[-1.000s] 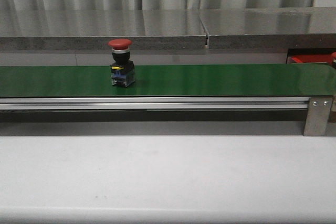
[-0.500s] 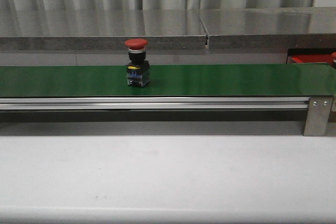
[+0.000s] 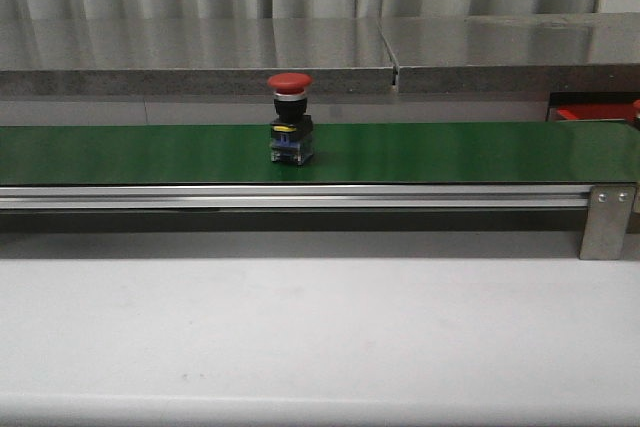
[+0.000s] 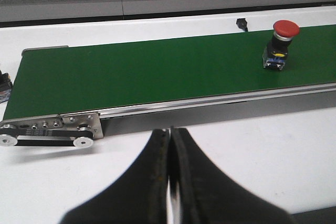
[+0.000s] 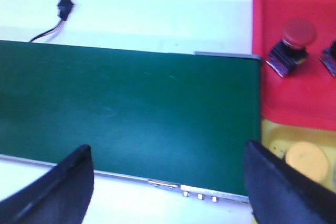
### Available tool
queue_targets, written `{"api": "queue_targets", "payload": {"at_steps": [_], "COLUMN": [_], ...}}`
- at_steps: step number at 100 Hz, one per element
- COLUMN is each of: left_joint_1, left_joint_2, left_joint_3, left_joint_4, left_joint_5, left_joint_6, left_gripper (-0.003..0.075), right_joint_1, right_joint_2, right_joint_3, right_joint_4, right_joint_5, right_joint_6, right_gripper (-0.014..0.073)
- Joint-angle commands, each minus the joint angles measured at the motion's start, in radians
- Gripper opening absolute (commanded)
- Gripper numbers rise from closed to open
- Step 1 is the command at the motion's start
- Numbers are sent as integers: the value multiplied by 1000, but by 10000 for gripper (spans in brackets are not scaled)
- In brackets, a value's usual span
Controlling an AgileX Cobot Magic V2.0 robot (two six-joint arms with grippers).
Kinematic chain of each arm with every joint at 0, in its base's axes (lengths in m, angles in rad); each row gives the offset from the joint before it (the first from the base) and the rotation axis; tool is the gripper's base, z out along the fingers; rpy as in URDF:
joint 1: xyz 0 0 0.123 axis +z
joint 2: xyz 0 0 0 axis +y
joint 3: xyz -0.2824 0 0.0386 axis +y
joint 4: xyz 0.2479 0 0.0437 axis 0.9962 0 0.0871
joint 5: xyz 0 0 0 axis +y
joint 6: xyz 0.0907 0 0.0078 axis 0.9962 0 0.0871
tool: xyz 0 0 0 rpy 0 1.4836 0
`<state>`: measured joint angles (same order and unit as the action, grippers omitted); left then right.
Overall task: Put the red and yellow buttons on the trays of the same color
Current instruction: 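Move the right gripper back over the belt toward the red button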
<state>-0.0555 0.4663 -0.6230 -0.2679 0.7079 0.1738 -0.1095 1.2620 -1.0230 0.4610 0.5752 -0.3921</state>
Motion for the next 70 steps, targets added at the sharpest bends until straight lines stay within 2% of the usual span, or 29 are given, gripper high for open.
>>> {"api": "queue_targets", "payload": {"at_steps": [1, 32, 49, 70], "left_joint_1": [-8, -8, -8, -8], "left_joint_2": [4, 4, 4, 4], "left_joint_3": [-24, -24, -24, -24], "left_joint_4": [-16, -16, -16, -16], "left_joint_5": [-72, -72, -72, -72], "left_joint_6": [-5, -5, -5, -5], "left_gripper": [-20, -20, -20, -20], "right_joint_1": [45, 180, 259, 327], "right_joint_2": [-5, 207, 305, 413], "right_joint_3": [-87, -374, -468, -527], "right_joint_4": [-4, -7, -7, -6], "right_joint_5": [17, 277, 298, 295], "right_joint_6": [-11, -73, -192, -237], "right_gripper": [584, 584, 584, 584]}}
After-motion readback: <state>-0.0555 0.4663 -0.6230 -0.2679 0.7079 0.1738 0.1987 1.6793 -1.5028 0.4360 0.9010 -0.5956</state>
